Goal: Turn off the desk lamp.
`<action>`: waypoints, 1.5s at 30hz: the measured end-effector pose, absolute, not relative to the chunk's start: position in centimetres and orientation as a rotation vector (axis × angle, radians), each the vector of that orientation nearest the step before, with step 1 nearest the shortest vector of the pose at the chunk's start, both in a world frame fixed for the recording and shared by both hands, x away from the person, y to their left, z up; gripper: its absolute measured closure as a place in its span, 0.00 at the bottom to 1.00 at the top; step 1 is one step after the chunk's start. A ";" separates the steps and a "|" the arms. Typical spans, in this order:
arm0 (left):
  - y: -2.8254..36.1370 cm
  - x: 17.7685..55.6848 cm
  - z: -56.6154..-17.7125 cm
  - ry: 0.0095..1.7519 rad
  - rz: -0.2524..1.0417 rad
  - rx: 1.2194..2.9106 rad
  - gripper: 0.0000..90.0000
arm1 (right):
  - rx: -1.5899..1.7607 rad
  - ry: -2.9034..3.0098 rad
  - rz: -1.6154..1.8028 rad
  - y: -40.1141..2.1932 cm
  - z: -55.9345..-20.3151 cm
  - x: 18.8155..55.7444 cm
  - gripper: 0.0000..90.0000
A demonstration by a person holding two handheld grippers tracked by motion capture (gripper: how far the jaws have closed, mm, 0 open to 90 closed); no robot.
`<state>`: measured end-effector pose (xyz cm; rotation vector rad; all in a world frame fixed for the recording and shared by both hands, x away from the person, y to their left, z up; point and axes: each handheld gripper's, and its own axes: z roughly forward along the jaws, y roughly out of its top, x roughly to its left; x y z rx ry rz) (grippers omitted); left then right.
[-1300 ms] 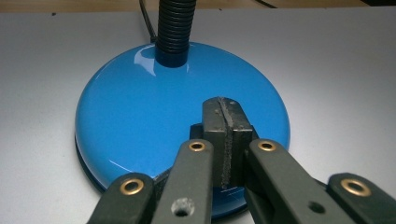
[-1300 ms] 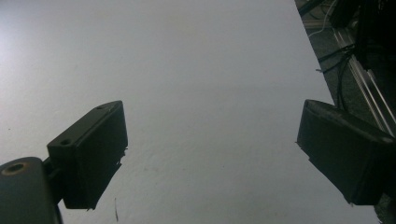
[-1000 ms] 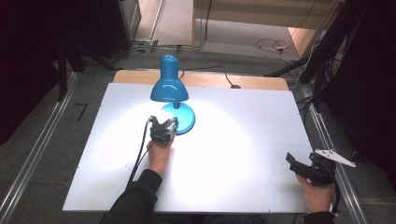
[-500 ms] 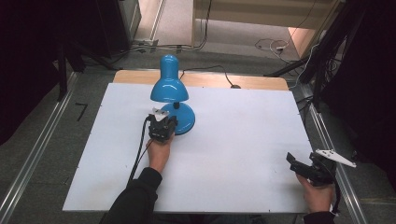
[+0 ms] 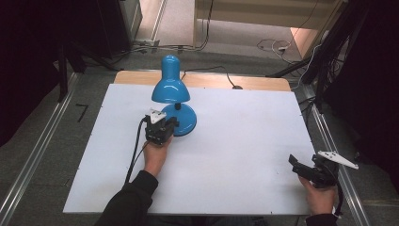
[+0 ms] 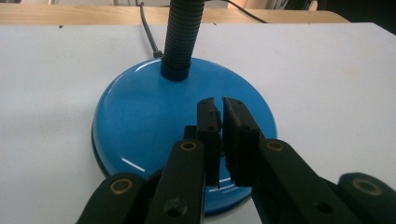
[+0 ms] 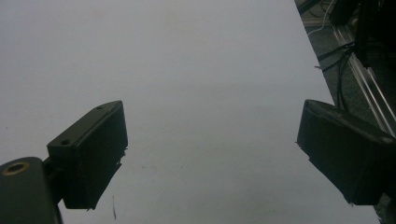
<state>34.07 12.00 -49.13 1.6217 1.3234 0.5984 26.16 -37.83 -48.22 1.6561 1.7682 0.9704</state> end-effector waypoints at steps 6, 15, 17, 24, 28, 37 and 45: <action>13.5 33.2 -48.9 1.333 0.601 1.633 0.78 | 1.660 1.766 0.965 -37.6 -48.2 26.1 0.08; 14.3 32.8 -48.5 1.351 0.578 1.635 0.42 | 1.654 1.760 0.965 -37.6 -48.1 26.0 0.08; 14.5 32.7 -48.4 1.358 0.562 1.640 0.39 | 1.654 1.759 0.961 -37.6 -48.2 26.0 0.08; 14.8 32.4 -48.1 1.362 0.575 1.658 0.29 | 1.654 1.763 0.964 -37.7 -48.2 26.0 0.08; 15.2 32.1 -48.0 1.366 0.576 1.650 0.28 | 1.654 1.759 0.964 -37.7 -48.2 25.9 0.08; 15.8 31.4 -47.7 1.366 0.586 1.656 0.24 | 1.651 1.763 0.962 -37.7 -48.2 25.9 0.08; 16.4 30.8 -47.6 1.371 0.597 1.647 0.24 | 1.648 1.764 0.962 -37.7 -48.2 25.9 0.08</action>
